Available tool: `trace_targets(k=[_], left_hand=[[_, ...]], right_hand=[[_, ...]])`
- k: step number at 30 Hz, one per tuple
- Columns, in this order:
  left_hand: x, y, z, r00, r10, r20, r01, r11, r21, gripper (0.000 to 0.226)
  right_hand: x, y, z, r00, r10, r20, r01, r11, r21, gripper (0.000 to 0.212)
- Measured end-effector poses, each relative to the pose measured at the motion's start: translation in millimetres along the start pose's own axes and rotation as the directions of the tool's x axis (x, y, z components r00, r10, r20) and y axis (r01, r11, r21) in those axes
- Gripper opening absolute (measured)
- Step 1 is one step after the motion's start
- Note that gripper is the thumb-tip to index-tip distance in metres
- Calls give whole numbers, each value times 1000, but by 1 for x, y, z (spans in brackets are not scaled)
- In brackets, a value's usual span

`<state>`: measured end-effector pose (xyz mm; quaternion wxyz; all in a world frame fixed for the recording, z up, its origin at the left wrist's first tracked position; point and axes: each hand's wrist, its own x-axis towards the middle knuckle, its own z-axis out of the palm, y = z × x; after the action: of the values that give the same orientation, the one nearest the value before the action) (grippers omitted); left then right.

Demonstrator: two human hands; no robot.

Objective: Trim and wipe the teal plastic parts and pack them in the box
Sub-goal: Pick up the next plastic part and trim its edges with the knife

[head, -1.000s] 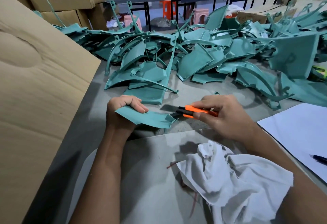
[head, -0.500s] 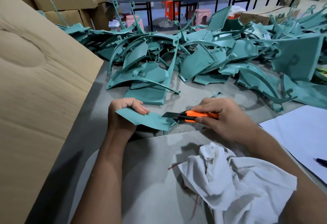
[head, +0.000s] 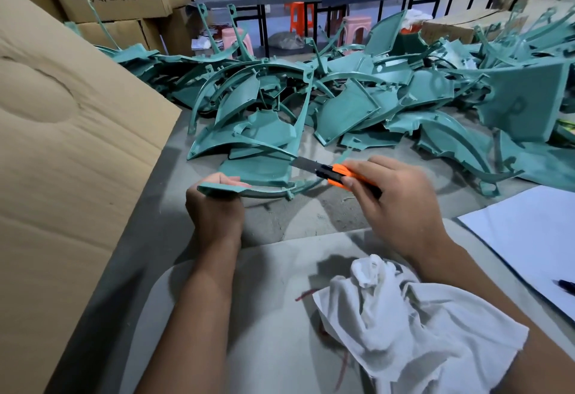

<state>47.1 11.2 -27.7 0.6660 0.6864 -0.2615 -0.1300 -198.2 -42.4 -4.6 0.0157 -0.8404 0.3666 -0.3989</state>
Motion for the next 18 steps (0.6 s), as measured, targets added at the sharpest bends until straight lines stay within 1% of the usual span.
trace_targets(k=[2,3,7,9,11,13,15,18], left_hand=[[-1,0,0,995,99,-6,-99,995,24,36],[-1,0,-1,992,126,-10,-125,991,47,37],[-2,1,-6,977,215,10,-214,968,130,31],[-5,4,-7,968,248,31,-250,960,129,29],[-8,6,-7,957,285,48,-289,948,131,24],[-9,6,-7,939,337,73,-344,928,142,23],[-8,6,-7,929,360,87,-369,915,161,28],[-7,4,-9,931,351,98,-362,922,135,29]], right_hand=[[1,-6,0,1000,5,-21,-6,999,-42,26],[1,-8,0,1000,9,-12,-9,999,-51,25],[-1,-9,4,988,54,147,-51,998,-25,19],[0,-6,5,981,67,181,-65,998,-13,20],[0,-3,4,980,86,181,-85,996,-14,20],[-1,-3,3,984,95,151,-88,995,-50,20],[-2,-6,1,991,59,120,-52,997,-63,20],[-1,-4,0,989,5,150,-5,1000,3,19]])
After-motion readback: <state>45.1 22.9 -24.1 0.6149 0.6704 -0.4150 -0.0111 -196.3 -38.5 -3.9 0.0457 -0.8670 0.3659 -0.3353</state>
